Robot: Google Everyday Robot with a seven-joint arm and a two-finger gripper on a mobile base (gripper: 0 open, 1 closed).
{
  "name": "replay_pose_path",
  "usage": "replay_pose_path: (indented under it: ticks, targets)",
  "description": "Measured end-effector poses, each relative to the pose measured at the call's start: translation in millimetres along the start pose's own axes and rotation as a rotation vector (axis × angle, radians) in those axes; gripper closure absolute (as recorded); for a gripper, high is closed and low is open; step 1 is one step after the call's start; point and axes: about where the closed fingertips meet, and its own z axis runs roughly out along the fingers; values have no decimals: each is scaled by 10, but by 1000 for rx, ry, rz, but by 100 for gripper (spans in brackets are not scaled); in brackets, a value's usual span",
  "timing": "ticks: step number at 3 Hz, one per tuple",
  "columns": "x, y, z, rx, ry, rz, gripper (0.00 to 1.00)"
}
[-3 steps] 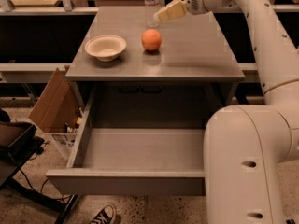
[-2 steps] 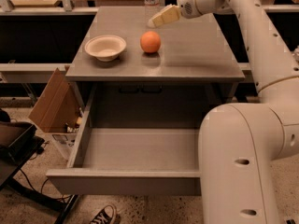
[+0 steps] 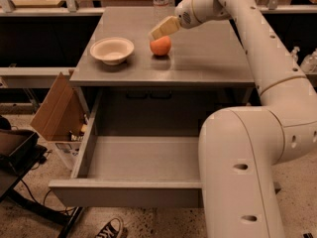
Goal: Place orange into top drawer
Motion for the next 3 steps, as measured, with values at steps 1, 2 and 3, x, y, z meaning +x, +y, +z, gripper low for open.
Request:
replay_pose_path:
  ticks: [1,2,3]
  targets:
    - [166,108,176,-42,48,30,0]
    - [290,149,293,-60,82,48,0]
    - [382,190,375,-79,102,64,0]
